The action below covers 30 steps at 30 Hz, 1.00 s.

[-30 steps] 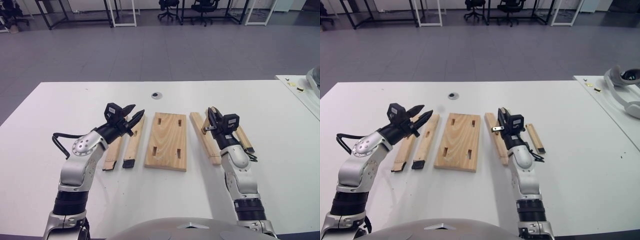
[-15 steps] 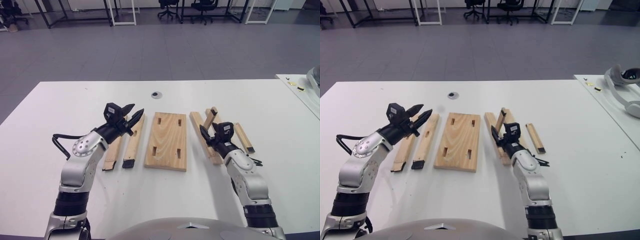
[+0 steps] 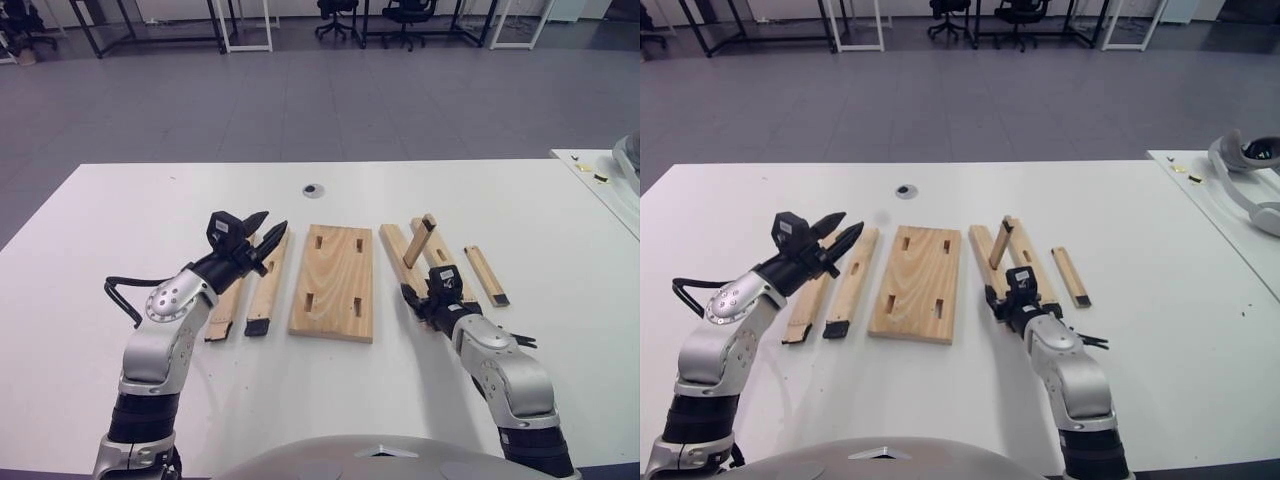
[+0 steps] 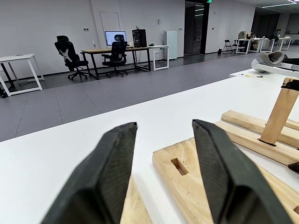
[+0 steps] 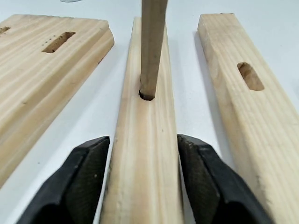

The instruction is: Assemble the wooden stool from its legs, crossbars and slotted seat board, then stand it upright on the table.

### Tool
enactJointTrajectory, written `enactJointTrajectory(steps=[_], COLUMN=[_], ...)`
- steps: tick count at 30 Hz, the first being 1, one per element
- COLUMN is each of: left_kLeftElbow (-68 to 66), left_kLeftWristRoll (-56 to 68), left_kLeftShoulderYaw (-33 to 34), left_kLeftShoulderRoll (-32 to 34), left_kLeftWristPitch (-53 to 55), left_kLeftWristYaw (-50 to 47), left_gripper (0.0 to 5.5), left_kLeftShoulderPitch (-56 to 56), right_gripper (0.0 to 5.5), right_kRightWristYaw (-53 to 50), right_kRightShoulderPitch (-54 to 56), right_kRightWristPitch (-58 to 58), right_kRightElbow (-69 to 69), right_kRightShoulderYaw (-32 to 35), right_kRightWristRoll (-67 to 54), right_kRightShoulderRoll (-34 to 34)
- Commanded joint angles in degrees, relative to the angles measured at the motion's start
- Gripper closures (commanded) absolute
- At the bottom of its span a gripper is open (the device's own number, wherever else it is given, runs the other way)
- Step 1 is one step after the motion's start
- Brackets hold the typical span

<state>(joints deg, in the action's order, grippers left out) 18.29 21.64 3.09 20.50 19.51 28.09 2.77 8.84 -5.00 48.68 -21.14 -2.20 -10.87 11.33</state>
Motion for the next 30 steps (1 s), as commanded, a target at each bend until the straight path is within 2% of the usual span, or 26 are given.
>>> enactJointTrajectory(steps=[1,5,9,12,15,19,23,28,30], left_kLeftElbow=[0.56,0.44,0.26,-1.56,-4.56,-6.73,-11.64,-15.43,-15.86], left_kLeftWristRoll=[-1.13,-1.16,2.46,9.61,16.36,34.25,51.06,60.00,58.76], left_kLeftShoulderYaw=[-0.06,-0.02,1.46,4.65,6.86,10.35,14.11,15.81,14.85], left_kLeftShoulderRoll=[0.27,0.42,-0.42,0.47,1.79,0.60,-1.53,-1.49,-0.81], left_kLeftWristPitch=[-0.35,-0.04,2.72,8.55,14.89,27.74,36.03,39.24,39.11], left_kLeftWristYaw=[-0.61,-0.52,-0.32,1.42,3.33,5.13,1.43,-2.78,-3.12], left_gripper=[3.34,3.34,3.34,3.34,3.34,2.73,1.98,1.08,1.06], left_kLeftShoulderPitch=[-0.25,-0.09,1.57,6.40,14.18,24.22,32.52,35.06,35.03], right_gripper=[3.44,3.46,3.46,3.46,3.46,3.46,3.46,3.46,3.46], right_kRightWristYaw=[0.60,0.47,2.93,8.25,12.47,18.62,20.65,20.38,20.32], right_kRightShoulderPitch=[-1.01,-0.84,1.80,9.37,19.30,27.27,29.50,28.69,27.81], right_kRightWristPitch=[8.00,8.75,2.53,-1.19,1.20,8.14,12.55,15.39,15.78], right_kRightElbow=[0.52,-0.06,-1.64,-2.62,-2.56,-3.35,-0.20,0.73,0.26], right_kRightShoulderYaw=[-0.56,-0.62,0.46,5.92,10.96,14.02,17.44,18.16,17.40], right_kRightWristRoll=[-0.09,0.19,-1.42,-7.75,-18.02,-35.78,-48.47,-58.37,-60.94], right_kRightShoulderRoll=[2.43,2.72,2.24,2.11,0.63,-0.33,0.73,2.45,3.17])
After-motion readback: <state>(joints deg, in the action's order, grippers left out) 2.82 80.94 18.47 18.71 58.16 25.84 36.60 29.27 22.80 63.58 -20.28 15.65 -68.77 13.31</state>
